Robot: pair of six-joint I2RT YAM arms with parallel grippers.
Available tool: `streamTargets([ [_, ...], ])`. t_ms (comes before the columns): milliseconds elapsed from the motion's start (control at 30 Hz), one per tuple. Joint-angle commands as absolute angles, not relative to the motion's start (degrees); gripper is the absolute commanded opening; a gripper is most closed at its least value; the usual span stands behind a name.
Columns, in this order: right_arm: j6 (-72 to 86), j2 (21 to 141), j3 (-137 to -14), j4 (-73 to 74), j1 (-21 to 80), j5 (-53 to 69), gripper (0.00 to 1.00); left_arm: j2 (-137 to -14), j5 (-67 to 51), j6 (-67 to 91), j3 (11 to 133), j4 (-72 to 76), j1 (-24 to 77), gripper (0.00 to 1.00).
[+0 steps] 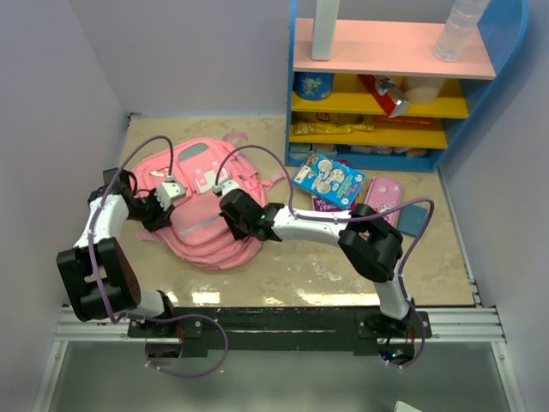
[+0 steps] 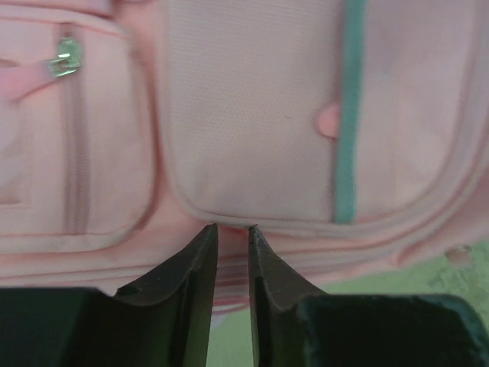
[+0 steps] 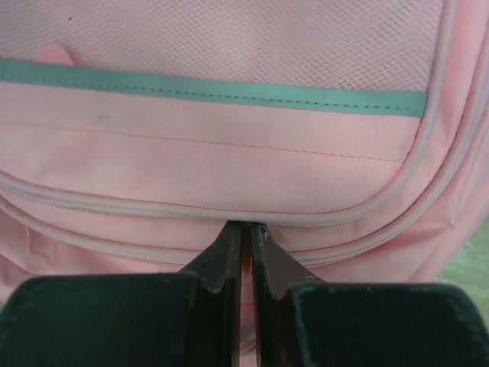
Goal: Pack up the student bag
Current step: Unzip the student bag at the center of the board.
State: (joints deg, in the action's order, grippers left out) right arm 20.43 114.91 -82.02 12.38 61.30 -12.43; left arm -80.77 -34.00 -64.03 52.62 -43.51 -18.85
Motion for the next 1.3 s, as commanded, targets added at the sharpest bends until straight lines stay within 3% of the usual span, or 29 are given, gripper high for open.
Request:
streamTargets([
  [0, 21.2, 117.9, -86.6, 11.5, 57.0, -13.4, 0.0, -80.4, -44.2, -85.3, 53.8, -55.5, -19.8, 0.31],
  [500, 20.7, 115.8, -85.3, 10.3, 56.3, -11.8, 0.0, -76.3, -45.1, -65.1, 47.3, -37.8, -13.8, 0.33],
  [833, 21.1, 115.4, -84.8, 10.8, 56.3, -12.3, 0.0, -74.6, -41.7, -67.1, 41.2, -29.7, -9.3, 0.33],
  [967, 20.9, 115.4, -84.9, 11.2, 56.3, -12.7, 0.0, -73.9, -40.5, -74.9, 41.5, -32.9, -8.8, 0.33],
  [1267, 20.4, 116.3, -86.0, 12.0, 55.9, -12.7, 0.0, -76.8, -38.8, -94.0, 53.0, -55.7, -13.8, 0.33],
])
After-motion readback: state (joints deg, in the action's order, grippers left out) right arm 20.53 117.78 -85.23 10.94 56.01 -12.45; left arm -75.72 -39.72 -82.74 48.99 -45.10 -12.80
